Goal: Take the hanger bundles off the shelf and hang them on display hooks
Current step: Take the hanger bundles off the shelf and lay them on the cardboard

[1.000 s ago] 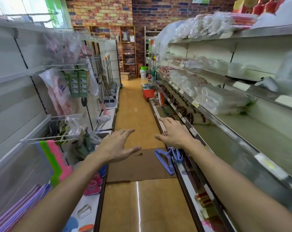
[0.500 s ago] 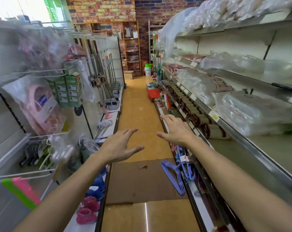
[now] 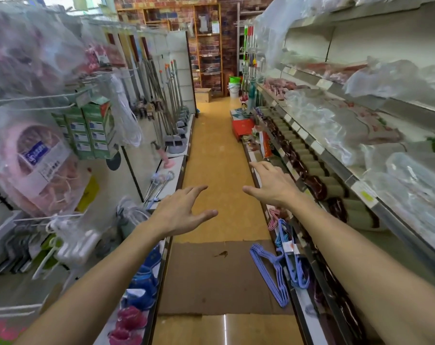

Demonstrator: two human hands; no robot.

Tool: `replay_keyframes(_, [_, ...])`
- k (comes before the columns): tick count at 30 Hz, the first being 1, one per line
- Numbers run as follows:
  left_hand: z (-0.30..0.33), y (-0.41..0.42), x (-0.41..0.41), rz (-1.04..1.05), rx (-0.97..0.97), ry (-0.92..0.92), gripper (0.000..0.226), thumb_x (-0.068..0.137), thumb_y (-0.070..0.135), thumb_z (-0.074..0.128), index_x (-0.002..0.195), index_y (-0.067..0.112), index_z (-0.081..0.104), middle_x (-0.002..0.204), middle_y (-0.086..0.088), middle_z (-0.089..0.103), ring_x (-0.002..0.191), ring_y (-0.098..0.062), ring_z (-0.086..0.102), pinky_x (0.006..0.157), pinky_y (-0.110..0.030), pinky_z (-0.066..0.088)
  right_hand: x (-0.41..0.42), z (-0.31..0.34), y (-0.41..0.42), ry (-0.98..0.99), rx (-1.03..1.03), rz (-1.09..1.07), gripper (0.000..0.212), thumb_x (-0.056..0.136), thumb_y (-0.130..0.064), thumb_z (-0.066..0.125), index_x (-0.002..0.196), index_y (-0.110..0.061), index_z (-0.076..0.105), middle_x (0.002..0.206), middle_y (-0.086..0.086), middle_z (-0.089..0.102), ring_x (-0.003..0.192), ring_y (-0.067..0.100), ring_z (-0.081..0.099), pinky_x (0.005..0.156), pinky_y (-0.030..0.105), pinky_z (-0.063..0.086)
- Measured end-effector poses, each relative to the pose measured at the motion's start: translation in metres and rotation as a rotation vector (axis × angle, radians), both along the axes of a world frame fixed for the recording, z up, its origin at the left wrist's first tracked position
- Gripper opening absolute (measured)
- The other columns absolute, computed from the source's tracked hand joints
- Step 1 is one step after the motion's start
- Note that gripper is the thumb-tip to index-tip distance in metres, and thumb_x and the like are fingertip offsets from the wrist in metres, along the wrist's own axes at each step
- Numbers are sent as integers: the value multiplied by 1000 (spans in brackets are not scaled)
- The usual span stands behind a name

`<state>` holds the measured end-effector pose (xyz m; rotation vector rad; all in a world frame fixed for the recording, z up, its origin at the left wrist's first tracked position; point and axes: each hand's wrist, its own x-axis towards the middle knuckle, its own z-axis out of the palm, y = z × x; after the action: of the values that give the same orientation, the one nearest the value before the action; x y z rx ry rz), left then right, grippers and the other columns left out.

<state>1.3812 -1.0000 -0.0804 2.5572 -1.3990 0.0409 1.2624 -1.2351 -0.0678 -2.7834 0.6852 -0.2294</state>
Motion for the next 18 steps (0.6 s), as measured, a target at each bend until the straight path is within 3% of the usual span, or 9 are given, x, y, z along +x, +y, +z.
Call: replay_keyframes(18, [-113, -174, 228, -114, -11, 251, 84, 83, 78, 44, 152, 33, 26, 155, 8, 35, 138, -14, 40, 107, -41, 42, 186, -116, -148, 134, 4, -169, 81, 89, -65, 53, 154, -29, 20, 160, -2, 25, 143, 29, 31, 112, 53, 33])
